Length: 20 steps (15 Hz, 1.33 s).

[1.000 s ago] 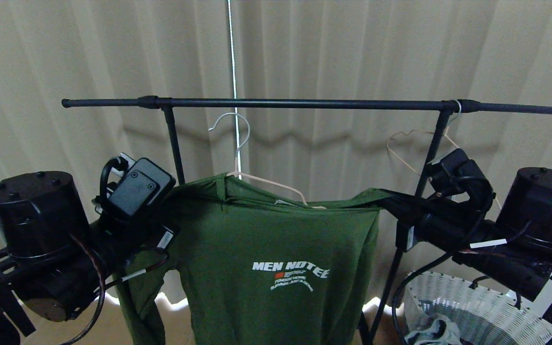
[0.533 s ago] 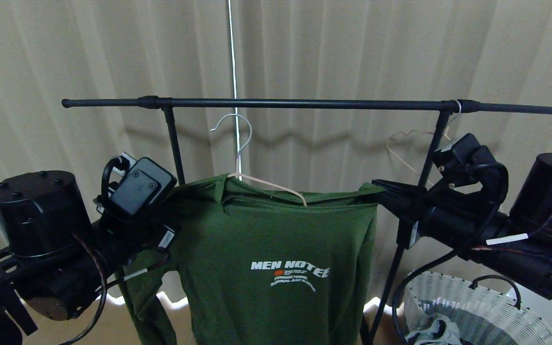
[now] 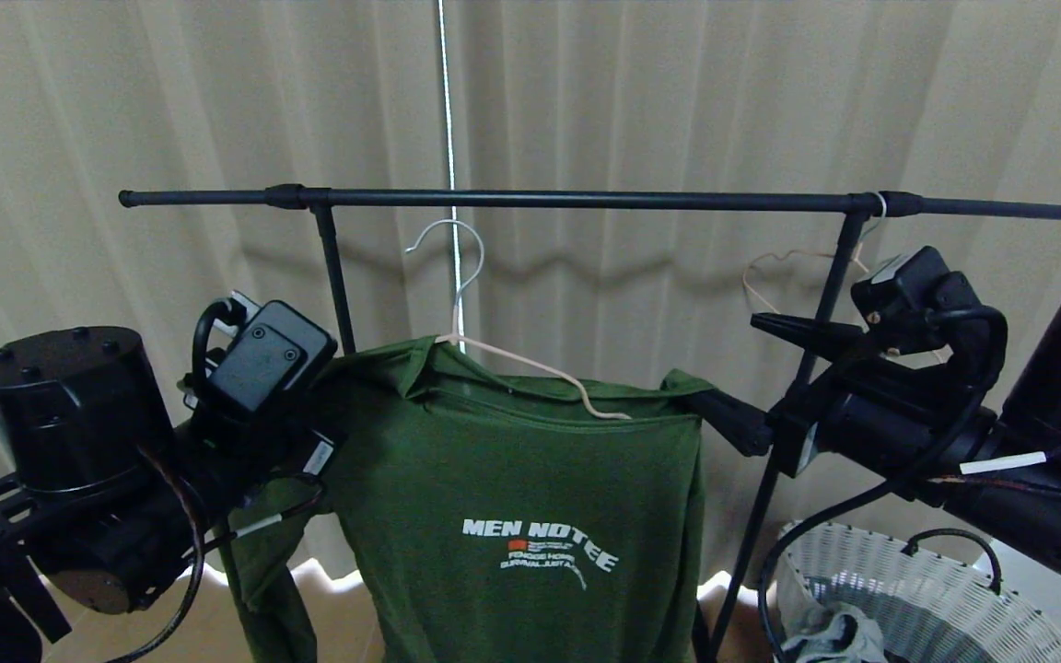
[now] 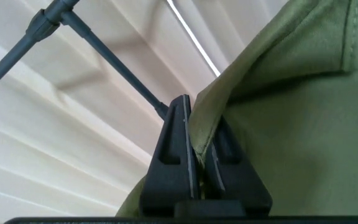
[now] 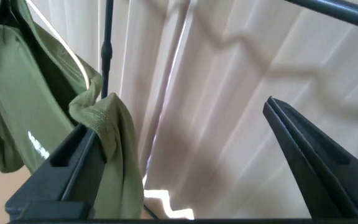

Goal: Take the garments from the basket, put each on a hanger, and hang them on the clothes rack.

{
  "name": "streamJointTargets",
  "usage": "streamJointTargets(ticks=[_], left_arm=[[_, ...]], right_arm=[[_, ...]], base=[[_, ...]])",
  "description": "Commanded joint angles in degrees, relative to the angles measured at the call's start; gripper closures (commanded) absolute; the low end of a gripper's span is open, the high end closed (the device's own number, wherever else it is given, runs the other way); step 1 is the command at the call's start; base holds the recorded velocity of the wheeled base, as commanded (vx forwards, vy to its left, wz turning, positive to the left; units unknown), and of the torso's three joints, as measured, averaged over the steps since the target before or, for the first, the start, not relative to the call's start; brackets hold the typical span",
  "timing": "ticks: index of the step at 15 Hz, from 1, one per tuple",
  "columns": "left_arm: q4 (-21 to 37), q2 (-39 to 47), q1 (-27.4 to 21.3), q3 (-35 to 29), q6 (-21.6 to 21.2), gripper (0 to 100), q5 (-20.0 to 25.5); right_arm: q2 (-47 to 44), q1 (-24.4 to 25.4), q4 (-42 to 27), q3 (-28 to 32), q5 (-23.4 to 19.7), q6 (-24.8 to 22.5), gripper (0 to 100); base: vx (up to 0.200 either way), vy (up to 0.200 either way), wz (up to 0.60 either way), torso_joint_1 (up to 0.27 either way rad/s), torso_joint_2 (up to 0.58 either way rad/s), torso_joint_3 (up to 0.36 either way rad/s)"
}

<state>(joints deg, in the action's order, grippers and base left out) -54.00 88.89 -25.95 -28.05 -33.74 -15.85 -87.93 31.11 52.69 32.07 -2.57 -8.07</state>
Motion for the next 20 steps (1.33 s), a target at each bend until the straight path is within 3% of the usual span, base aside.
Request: streamJointTargets(ticks=[1,6,10,16,20], left_arm=[[-0.05,0.23,0.82,-0.69,0.08,100,-0.24],[-0.05,0.40,0.99,-0.60,0.96,100,-0.32],[-0.05,2.07,0.64,-0.87,4.74,100,-2.17],[-0.14,2.07,0.55,-0.60,4.74,100,-1.99],[-3.74,2.78,-1.38,-0.25,4.83,100,-2.08]], right_arm=[[1.27,0.00,0.05,-1.22,-0.06,-0.02,0],[1.71,0.00,0.13,-2.28,-0.77,0.16,0],[1.89,0.00,3.74,-5.88,-8.06,-0.02,0],[1.09,-0.52,4.44,-5.71,-7.80,-0.54,0],[-0.40,-0.88,4.18,-3.86,-7.80,-4.94,0]], base=[[0.000,0.000,0.00,0.000,0.00,0.000],[0.000,0.000,0.00,0.000,0.00,0.000],[0.000,0.000,0.00,0.000,0.00,0.000],[0.000,0.000,0.00,0.000,0.00,0.000],[0.000,0.000,0.00,0.000,0.00,0.000]])
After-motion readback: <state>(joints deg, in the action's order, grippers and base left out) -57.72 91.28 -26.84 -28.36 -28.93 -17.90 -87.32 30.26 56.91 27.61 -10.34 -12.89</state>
